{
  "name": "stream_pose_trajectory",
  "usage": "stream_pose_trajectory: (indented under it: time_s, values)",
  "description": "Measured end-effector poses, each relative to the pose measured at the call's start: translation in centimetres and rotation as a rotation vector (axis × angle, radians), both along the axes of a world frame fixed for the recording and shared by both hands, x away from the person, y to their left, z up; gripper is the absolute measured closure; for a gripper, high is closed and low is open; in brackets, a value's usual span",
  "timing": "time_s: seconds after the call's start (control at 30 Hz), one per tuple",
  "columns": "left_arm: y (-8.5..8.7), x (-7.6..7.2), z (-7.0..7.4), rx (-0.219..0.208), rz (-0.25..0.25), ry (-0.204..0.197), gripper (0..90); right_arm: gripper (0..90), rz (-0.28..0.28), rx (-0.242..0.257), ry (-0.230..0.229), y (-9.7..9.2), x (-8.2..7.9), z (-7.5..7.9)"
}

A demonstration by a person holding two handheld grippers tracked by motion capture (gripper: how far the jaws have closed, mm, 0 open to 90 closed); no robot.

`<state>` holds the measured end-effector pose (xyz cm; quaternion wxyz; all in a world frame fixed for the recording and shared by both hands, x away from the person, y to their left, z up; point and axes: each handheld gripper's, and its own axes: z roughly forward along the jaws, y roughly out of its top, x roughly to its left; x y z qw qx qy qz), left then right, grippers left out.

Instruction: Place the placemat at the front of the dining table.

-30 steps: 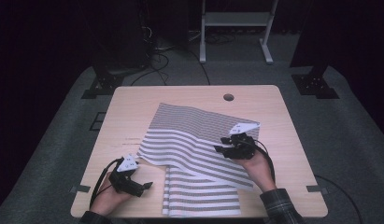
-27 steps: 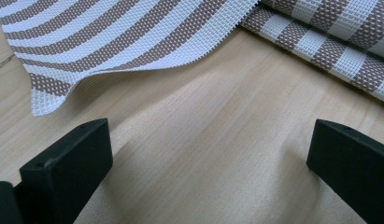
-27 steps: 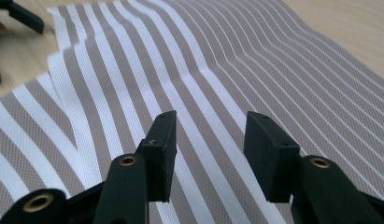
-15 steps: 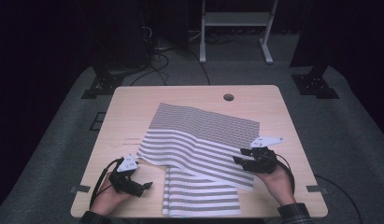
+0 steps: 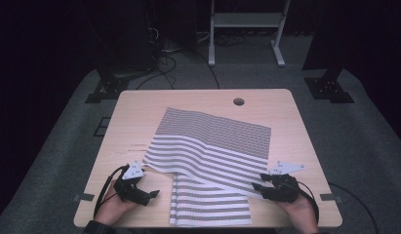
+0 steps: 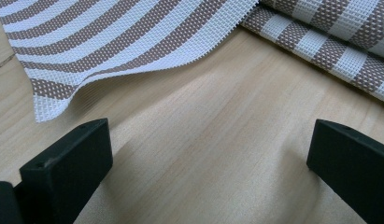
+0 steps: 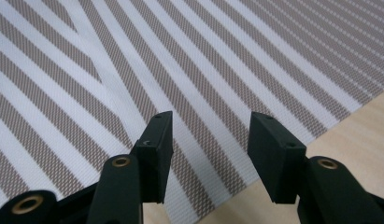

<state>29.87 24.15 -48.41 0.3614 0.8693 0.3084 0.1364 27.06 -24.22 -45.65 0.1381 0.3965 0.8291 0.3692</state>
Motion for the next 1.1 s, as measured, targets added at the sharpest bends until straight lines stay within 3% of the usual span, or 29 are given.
stream_pose_trajectory:
  time_s: [0.3,0.43,0.63,0.83,1.1]
  values:
    - [0.0,0.0,0.0,-0.001,0.000,0.000,0.0,45.2,-0.009,-0.059,0.041,-0.2,-1.4,-1.5]
    - [0.0,0.0,0.0,0.001,0.005,-0.001,0.0,45.5,0.004,-0.090,0.036,0.2,-1.4,-1.6]
    - [0.1,0.0,0.1,-0.002,0.016,0.011,0.0,65.4,-0.002,-0.074,0.021,-0.2,-1.4,-1.7]
    - [0.5,0.2,0.3,-0.013,0.045,0.030,0.0,85.8,-0.010,-0.066,0.039,-0.8,-0.7,-1.6]
    - [1.1,0.7,0.8,-0.034,0.082,0.006,0.0,86.3,-0.011,-0.055,0.054,-1.5,-0.2,-1.5]
